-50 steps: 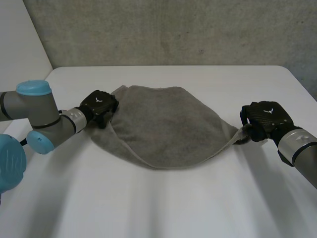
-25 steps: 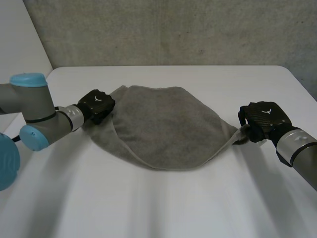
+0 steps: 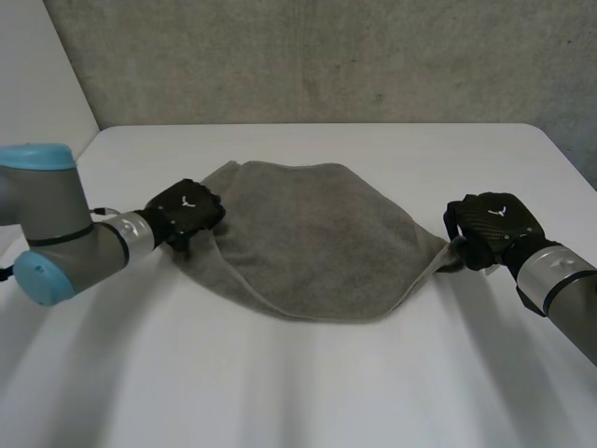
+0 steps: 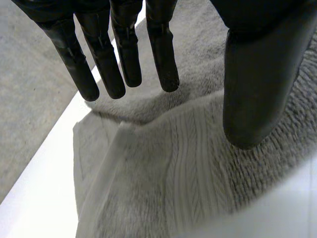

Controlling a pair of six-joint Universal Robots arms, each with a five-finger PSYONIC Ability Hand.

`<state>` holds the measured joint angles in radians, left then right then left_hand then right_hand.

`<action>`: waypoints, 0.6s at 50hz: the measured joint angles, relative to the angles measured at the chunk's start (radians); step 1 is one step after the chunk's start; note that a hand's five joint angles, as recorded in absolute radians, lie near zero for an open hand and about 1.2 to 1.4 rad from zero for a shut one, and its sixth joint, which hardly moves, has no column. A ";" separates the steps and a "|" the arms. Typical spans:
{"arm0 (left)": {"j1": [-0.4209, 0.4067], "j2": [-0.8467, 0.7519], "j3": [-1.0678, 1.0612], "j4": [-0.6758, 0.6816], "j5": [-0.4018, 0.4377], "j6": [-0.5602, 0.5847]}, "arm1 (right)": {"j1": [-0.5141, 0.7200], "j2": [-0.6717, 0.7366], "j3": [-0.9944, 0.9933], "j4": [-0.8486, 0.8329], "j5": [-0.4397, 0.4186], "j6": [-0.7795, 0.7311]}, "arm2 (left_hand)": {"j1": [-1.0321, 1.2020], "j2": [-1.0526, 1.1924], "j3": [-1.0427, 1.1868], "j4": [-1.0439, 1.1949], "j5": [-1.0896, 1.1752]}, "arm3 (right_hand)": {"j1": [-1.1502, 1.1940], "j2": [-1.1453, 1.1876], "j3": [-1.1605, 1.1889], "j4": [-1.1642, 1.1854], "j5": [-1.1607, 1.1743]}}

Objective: Fold the towel.

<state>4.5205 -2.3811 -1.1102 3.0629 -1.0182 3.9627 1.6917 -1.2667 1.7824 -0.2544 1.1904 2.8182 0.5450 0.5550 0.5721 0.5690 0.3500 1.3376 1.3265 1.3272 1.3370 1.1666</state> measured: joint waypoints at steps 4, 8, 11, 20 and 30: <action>-0.024 -0.023 0.032 0.007 0.000 -0.002 | 0.002 0.001 0.000 0.000 0.000 -0.001 | 0.000 0.000 0.000 0.000 0.000 | 0.000 0.000 0.000 0.000 0.000; -0.041 -0.037 0.053 0.004 0.000 -0.001 | 0.002 0.003 0.000 0.000 -0.001 -0.003 | 0.000 0.000 0.000 0.000 0.001 | 0.000 0.000 0.000 0.000 0.000; -0.051 -0.043 0.065 -0.014 0.001 0.003 | 0.002 0.005 0.000 0.000 -0.001 -0.010 | 0.000 0.000 0.000 0.000 0.001 | 0.000 0.000 0.000 0.000 0.000; -0.055 -0.030 0.068 -0.127 0.015 0.017 | 0.000 0.009 -0.001 0.000 -0.002 -0.021 | 0.000 0.000 0.000 0.000 0.009 | 0.000 0.000 0.000 0.000 0.000; -0.055 -0.012 0.043 -0.217 0.067 0.034 | 0.001 0.008 0.001 0.000 0.000 -0.022 | 0.000 0.000 0.000 0.000 0.010 | 0.000 0.000 0.000 0.000 0.000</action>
<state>4.4658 -2.3934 -1.0672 2.8455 -0.9512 3.9966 1.6929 -1.2588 1.7838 -0.2547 1.1902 2.7961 0.5451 0.5550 0.5721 0.5690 0.3603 1.3376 1.3265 1.3272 1.3369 1.1666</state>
